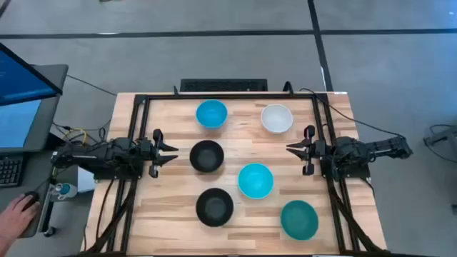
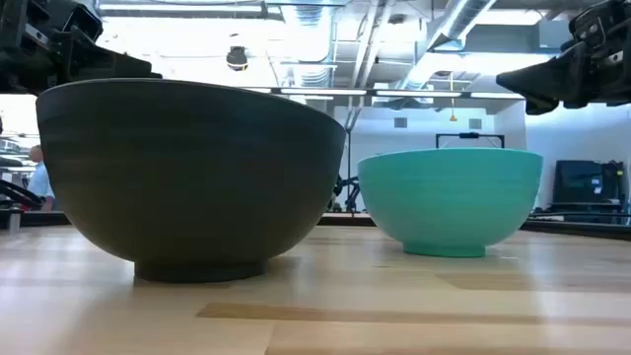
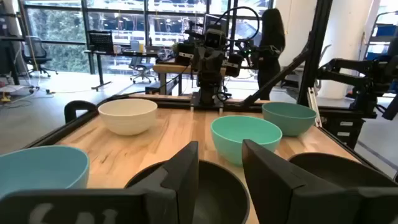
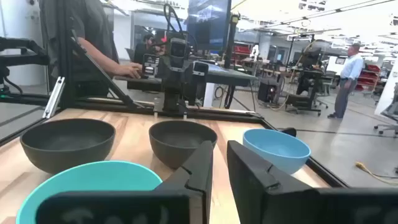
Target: Nest bowls inside each other
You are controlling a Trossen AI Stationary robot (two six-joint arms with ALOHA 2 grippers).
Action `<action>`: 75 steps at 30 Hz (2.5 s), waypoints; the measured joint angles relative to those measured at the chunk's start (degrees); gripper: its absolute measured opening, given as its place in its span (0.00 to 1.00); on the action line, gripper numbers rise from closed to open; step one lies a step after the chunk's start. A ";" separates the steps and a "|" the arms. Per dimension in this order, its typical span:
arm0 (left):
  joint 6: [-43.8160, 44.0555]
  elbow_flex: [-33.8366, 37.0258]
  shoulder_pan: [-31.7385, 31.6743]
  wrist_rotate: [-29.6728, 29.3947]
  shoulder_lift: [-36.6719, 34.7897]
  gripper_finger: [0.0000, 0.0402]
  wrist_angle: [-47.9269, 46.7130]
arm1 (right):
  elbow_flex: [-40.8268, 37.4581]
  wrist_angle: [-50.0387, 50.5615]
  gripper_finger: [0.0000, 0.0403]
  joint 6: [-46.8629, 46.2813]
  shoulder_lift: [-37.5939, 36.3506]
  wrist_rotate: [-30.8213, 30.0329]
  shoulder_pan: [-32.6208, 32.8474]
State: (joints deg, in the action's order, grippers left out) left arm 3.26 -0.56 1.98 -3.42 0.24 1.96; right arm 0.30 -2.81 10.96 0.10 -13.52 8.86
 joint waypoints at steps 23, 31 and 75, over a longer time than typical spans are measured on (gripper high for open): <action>-0.01 -0.02 0.00 0.02 0.01 0.29 0.02 | 0.00 0.00 0.18 0.00 -0.01 0.00 0.00; 0.01 -0.02 -0.02 0.02 -0.01 0.29 0.00 | 0.02 0.00 0.18 0.00 0.00 -0.02 0.00; -0.17 0.00 -0.04 -1.71 -0.01 0.29 0.43 | 0.01 -0.24 0.18 -3.58 0.00 -1.38 -1.01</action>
State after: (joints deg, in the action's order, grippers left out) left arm 3.08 -0.56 1.93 -5.13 0.23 2.39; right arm 0.31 -3.05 7.38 0.10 -14.90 7.86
